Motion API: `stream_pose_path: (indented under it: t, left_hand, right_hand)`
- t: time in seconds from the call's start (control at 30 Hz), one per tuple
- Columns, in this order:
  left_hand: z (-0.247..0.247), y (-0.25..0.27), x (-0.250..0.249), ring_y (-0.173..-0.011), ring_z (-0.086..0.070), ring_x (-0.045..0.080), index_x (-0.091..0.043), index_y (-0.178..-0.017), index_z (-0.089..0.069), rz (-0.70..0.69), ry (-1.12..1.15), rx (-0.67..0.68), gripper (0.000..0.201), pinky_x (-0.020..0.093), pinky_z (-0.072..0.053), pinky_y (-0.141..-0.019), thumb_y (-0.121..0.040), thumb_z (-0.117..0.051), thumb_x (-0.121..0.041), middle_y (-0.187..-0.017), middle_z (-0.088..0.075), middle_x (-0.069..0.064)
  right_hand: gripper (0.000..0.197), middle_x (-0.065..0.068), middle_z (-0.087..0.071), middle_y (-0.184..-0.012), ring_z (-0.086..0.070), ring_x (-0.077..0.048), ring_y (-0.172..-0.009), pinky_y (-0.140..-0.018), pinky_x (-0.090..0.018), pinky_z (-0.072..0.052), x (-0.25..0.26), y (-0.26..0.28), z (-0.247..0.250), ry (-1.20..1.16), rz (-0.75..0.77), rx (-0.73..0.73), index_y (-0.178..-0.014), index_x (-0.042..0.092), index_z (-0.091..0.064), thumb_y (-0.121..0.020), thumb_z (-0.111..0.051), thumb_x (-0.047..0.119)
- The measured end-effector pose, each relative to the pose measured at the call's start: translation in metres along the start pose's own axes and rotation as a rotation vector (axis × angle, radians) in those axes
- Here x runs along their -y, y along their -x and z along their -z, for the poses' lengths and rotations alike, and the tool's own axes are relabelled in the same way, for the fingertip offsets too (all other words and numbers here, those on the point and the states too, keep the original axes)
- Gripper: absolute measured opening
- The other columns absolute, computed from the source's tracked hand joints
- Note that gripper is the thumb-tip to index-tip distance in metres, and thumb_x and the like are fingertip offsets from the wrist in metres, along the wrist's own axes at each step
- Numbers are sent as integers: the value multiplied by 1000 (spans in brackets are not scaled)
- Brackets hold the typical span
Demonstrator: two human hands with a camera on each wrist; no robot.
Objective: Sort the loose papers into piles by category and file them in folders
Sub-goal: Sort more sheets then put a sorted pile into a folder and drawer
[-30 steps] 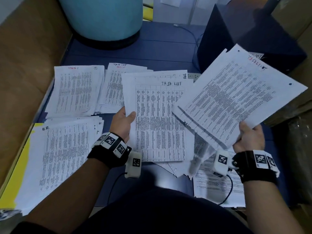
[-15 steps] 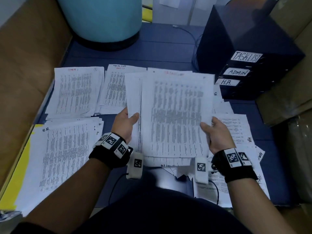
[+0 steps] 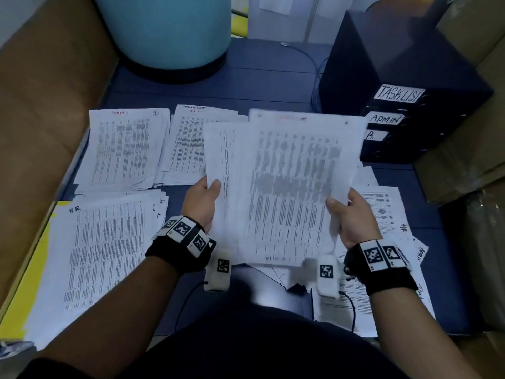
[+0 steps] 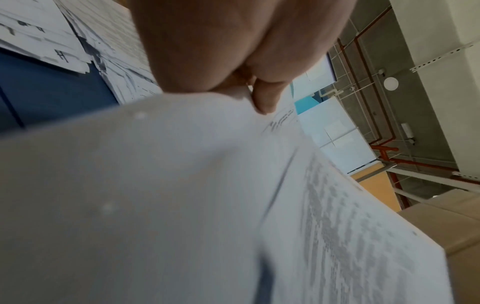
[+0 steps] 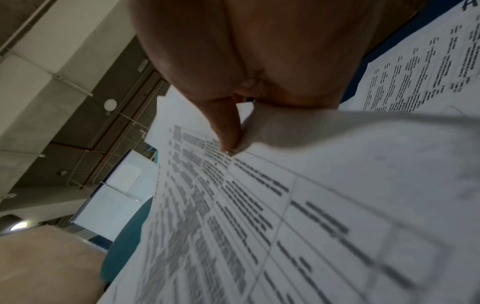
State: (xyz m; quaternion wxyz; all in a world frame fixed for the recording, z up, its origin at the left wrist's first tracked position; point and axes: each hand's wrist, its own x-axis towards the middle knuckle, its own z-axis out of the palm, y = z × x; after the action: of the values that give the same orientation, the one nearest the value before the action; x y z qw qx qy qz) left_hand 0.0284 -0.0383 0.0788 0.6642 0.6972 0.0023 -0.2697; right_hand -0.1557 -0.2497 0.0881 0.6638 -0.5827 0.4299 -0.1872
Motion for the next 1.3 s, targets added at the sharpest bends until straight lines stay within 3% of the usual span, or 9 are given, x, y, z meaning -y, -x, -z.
stream_pose_path:
  t: [0.13,0.3,0.47,0.7,0.93,0.97,1.0,1.1,1.3]
  left_hand:
    - [4,-4,1,-97,-62,18,-11,-118,-61,-10,-7,-22,23,36,-46,-98,-100,-47,-13,-110,-67,4]
    - [7,-6,2,-110,-62,26,-22,-107,-64,-1,8,-22,20,49,-45,-102,-99,-48,-14,-114,-68,6]
    - [7,-6,2,-109,-63,28,-21,-109,-64,-6,-13,-11,20,51,-46,-101,-99,-49,-15,-114,-69,7]
    - [8,-7,4,-109,-63,25,-13,-119,-63,-3,-19,-16,25,50,-45,-102,-99,-49,-15,-115,-68,7]
    - [0,6,-7,-115,-43,48,-9,-122,-60,3,-137,56,27,37,-51,-82,-100,-46,-16,-115,-64,24]
    - [-2,11,-11,-117,-37,44,-7,-124,-58,-9,-157,71,28,42,-48,-89,-101,-45,-15,-115,-61,28]
    - [-3,13,-13,-100,-43,10,-7,-125,-58,-35,-157,114,29,47,-42,-98,-101,-45,-15,-113,-61,27]
    - [-7,19,-16,-114,-56,34,-13,-130,-54,-63,-219,182,32,47,-37,-104,-100,-46,-22,-127,-62,9]
    - [-16,26,-26,-102,-63,20,-17,-126,-58,-76,-193,357,29,47,-44,-100,-100,-46,-18,-107,-69,-1]
  right_hand:
    - [24,1,-72,-93,-69,-21,-86,-80,-41,-55,6,-6,21,-134,45,-212,-101,25,-62,-95,-54,3]
    - [20,3,-60,-93,-64,3,-66,-49,-10,-48,18,1,48,-320,35,-362,-118,11,-53,-99,-52,5]
    - [50,5,-56,-98,-61,-10,-85,-62,-21,-54,9,-3,62,-404,-14,-336,-147,5,-34,-100,-50,14]
    - [44,1,-58,-98,-60,-19,-92,-99,-42,-47,6,-6,55,-311,-9,-232,-142,2,-40,-98,-48,6]
    - [25,-5,-74,-101,-71,-20,-93,-77,-34,-57,8,0,22,-219,-26,28,-107,9,-64,-97,-45,-3]
    - [25,-6,-74,-102,-70,-21,-94,-77,-35,-56,6,1,19,-220,-46,35,-108,8,-63,-97,-45,-4]
    - [26,-8,-73,-105,-69,-23,-97,-78,-36,-55,4,1,16,-228,-72,40,-110,8,-63,-97,-45,-4]
    - [29,-12,-69,-114,-66,-28,-103,-86,-47,-53,-9,0,6,-258,-145,39,-117,8,-61,-97,-44,-4]
    - [24,-6,-74,-94,-72,-22,-90,-74,-46,-60,-26,7,-1,-455,-213,99,-108,10,-57,-99,-39,-4]
